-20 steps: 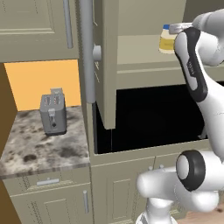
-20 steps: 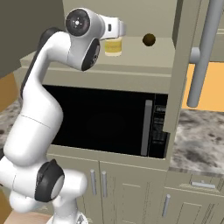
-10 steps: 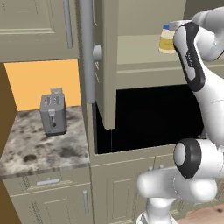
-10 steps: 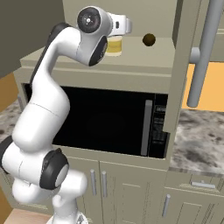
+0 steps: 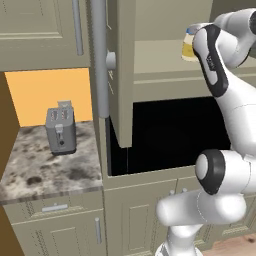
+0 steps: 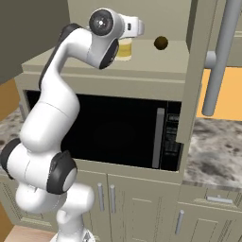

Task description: The dining table condiment station is running low on mayonnaise. Refill the condiment station by opening the cabinet and taking the mayonnaise from the cabinet and placing it on the dining table.

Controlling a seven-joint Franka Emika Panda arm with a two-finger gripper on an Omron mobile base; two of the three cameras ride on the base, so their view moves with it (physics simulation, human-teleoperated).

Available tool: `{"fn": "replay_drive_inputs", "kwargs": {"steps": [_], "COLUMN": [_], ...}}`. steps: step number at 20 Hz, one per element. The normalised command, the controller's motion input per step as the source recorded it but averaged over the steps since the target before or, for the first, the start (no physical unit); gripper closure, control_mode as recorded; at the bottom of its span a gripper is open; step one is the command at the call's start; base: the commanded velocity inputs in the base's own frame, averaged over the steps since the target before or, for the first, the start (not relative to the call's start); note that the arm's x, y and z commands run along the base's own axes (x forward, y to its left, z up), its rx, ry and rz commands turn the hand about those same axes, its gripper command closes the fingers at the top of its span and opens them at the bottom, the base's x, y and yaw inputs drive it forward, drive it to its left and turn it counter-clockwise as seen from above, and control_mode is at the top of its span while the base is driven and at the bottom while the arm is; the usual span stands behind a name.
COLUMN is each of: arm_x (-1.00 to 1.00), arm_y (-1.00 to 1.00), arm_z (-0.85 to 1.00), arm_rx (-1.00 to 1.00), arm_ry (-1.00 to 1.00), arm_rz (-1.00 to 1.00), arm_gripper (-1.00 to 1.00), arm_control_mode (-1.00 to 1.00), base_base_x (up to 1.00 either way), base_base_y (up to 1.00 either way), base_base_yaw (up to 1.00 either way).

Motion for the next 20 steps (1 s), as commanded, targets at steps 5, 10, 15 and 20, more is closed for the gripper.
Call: {"fn": "replay_drive_inputs", "kwargs": {"steps": [5,10,15,20], "arm_x": [0.28,0.31,0.30,0.23], "arm_y": [0.01,0.00,0.05,0.05], "arm_z": [-0.13,-0.07,-0.07,-0.04], "arm_rx": [0.00,0.00,0.00,0.00], "arm_ry": [0.00,0.00,0.00,0.00], "arm_rz": [0.00,0.00,0.00,0.00], "arm_gripper": [-1.00,-1.00,-1.00,-1.00], "arm_control_mode": [-1.00,-1.00,-1.00,-1.00], "base_base_x": [0.00,0.00,0.00,0.00], "base_base_y": [0.00,0.00,0.00,0.00], "base_base_yaw": [0.00,0.00,0.00,0.00]}}
